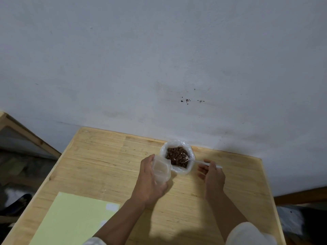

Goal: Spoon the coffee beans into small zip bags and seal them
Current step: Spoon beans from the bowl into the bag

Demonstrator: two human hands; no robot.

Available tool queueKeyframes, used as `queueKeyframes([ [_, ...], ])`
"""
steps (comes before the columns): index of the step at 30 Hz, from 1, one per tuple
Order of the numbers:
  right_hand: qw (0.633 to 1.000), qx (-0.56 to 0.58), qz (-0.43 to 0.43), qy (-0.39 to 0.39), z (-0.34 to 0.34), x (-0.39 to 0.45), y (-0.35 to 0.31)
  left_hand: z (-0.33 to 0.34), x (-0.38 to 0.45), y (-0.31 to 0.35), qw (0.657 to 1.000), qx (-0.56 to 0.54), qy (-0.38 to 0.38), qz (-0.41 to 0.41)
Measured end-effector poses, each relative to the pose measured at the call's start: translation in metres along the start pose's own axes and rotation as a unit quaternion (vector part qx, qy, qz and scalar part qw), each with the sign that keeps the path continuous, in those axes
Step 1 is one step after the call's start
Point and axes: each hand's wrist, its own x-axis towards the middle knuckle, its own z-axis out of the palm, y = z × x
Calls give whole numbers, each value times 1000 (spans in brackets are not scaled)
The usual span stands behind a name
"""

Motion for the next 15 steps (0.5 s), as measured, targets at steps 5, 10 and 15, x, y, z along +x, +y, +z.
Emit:
queueKeyframes([
  [5, 999, 21, -36, -27, -4, -6, -23, 5, 5, 3, 1000, 7, 5, 12],
  [10, 989, 15, -100, -106, -3, -22, -39, 5, 7, 10, 1000, 9, -6, 6],
  [15, 955, -68, -215, -191, -4, -35, -41, 4, 6, 8, 1000, 11, -3, 19],
])
